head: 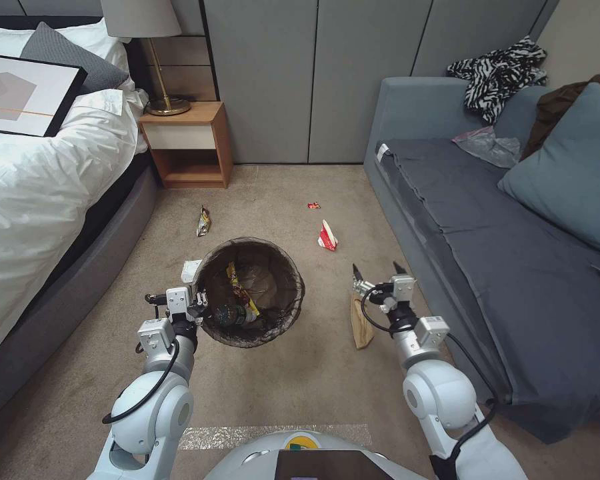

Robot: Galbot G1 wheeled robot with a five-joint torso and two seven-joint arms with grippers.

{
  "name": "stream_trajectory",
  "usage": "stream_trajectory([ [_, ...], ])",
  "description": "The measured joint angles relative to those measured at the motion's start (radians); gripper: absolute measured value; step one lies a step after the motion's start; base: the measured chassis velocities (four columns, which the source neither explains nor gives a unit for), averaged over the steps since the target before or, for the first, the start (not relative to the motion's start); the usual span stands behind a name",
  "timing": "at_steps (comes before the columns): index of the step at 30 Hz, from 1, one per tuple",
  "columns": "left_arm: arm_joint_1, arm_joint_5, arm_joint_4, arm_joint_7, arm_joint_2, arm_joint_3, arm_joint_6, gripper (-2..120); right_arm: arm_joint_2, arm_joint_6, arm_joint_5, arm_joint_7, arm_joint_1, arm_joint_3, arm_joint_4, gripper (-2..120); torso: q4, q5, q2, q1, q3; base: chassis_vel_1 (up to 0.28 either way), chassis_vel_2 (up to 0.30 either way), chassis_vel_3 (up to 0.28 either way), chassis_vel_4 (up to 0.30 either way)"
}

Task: Pick up the trash bin, then pick up the garbage from the floor and place it into the trash bin.

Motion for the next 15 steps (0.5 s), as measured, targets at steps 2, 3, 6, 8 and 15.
stream_trajectory([
  [2,0.000,0.000,0.001,0.000,0.001,-0.002,0.000,4,-0.011,-0.052,0.033,0.004,0.019,-0.017,-0.047,100,0.0000,0.0000,0.000,0.000,0.000,0.000,0.000,0.000,0.000],
  [3,0.000,0.000,0.001,0.000,0.001,-0.002,0.000,4,-0.015,-0.068,0.046,0.004,0.028,-0.024,-0.069,100,0.0001,0.0000,0.000,0.000,0.000,0.000,0.000,0.000,0.000],
  [6,0.001,0.002,0.004,0.001,0.002,-0.004,-0.001,4,-0.020,-0.091,0.061,0.006,0.046,-0.037,-0.117,100,0.0002,0.0000,0.000,0.000,0.000,0.000,0.000,0.000,0.000],
  [8,0.003,0.006,0.007,0.003,0.002,-0.005,-0.006,4,-0.027,-0.111,0.075,0.007,0.067,-0.051,-0.174,100,0.0001,0.0001,0.000,0.000,0.000,0.000,0.000,0.000,0.000],
  [15,0.004,0.009,0.010,0.005,0.002,-0.005,-0.008,4,-0.039,-0.146,0.099,0.005,0.095,-0.067,-0.243,100,0.0001,0.0000,0.000,0.000,0.000,0.000,0.000,0.000,0.000],
])
